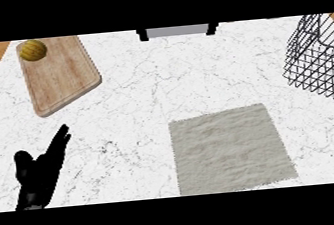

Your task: Pick the pear from the placemat and place it in the basket

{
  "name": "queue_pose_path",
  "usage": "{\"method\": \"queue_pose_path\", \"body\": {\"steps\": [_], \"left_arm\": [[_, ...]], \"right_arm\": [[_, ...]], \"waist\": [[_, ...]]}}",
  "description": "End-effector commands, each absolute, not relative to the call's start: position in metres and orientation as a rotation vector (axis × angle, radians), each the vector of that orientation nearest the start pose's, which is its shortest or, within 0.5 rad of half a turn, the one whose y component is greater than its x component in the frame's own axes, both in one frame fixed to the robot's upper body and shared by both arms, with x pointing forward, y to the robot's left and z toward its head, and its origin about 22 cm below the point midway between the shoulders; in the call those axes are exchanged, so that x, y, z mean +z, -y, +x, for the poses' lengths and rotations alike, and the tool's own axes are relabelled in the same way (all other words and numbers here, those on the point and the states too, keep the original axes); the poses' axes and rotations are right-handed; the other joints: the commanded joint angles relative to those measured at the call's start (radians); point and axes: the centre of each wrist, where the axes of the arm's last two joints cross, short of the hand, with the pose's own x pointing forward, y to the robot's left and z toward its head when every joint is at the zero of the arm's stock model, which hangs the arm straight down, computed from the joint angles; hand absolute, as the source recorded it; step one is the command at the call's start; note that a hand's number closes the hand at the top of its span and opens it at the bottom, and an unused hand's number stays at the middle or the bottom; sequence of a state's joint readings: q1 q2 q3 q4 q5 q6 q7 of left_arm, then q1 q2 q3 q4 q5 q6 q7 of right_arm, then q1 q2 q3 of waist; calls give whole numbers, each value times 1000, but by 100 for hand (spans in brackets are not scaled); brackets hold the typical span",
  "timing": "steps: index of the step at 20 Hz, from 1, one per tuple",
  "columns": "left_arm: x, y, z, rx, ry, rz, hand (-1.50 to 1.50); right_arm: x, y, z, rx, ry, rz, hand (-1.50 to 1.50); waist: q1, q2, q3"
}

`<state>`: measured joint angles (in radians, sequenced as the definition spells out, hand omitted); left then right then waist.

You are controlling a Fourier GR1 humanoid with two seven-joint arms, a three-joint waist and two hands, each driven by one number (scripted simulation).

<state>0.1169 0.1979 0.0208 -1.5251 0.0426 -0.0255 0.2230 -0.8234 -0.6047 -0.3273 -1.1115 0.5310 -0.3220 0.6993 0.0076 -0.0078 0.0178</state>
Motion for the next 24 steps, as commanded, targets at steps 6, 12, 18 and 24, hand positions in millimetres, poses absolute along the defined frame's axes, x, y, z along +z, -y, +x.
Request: {"method": "queue_pose_path", "body": {"steps": [6, 12, 18, 24], "left_arm": [[-48, -302, 188, -18, 1027, 153, 0], [-46, -296, 189, -36, 1012, 171, 0], [-43, -293, 207, -36, 1014, 153, 0], [-49, -289, 193, -31, 1006, 151, 0]], "right_arm": [[207, 428, 365, -326, 1105, -1330, 150], [202, 451, 355, -105, 1082, -1346, -150], [205, 456, 343, -121, 1167, -1340, -150], [223, 480, 322, -324, 1227, -1339, -150]], "waist": [[-5, 14, -19], [0, 12, -17], [-18, 8, -18], [-22, 6, -18]]}}
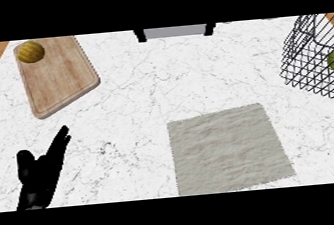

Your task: Pick the pear from the placemat and place it in the basket

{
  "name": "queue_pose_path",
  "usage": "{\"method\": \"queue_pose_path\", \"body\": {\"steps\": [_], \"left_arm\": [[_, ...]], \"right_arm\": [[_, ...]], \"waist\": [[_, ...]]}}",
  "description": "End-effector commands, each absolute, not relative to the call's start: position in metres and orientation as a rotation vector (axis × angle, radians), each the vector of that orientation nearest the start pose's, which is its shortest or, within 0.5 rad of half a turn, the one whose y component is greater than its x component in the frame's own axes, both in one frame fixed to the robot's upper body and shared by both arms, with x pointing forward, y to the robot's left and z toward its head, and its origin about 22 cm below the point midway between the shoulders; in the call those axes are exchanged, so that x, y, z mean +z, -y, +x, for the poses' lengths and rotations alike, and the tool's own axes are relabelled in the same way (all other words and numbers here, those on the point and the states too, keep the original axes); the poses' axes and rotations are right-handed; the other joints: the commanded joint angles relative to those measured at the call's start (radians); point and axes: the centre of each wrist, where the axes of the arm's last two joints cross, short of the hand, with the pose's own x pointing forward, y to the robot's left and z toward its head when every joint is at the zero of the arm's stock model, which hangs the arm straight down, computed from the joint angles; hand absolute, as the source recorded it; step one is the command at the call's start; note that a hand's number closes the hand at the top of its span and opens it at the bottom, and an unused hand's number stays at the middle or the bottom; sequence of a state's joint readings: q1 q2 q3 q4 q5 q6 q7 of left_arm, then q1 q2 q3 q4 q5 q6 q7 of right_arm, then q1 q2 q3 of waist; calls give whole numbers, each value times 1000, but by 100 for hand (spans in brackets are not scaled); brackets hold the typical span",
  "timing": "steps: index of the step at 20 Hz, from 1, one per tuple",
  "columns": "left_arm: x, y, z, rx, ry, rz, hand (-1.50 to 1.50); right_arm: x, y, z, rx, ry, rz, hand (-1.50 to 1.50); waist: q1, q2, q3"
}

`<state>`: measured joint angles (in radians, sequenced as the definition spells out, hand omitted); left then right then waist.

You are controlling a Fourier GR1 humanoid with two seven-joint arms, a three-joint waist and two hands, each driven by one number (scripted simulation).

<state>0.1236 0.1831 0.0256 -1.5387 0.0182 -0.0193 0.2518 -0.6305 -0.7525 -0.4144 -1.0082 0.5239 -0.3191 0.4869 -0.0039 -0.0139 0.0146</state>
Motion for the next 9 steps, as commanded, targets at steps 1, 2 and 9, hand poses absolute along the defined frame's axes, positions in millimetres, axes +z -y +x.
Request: {"method": "queue_pose_path", "body": {"steps": [1, 2, 9], "left_arm": [[-48, -294, 189, -34, 1011, 158, 0], [-38, -303, 199, -10, 1016, 162, 0], [-49, -307, 181, 12, 990, 179, 0]], "right_arm": [[222, 474, 324, -346, 1219, -1320, -150], [224, 492, 310, -396, 1224, -1326, -150], [234, 522, 254, -483, 1180, -1357, -150]], "waist": [[-4, 12, -15], [-11, 12, -14], [-42, 4, -15]]}}
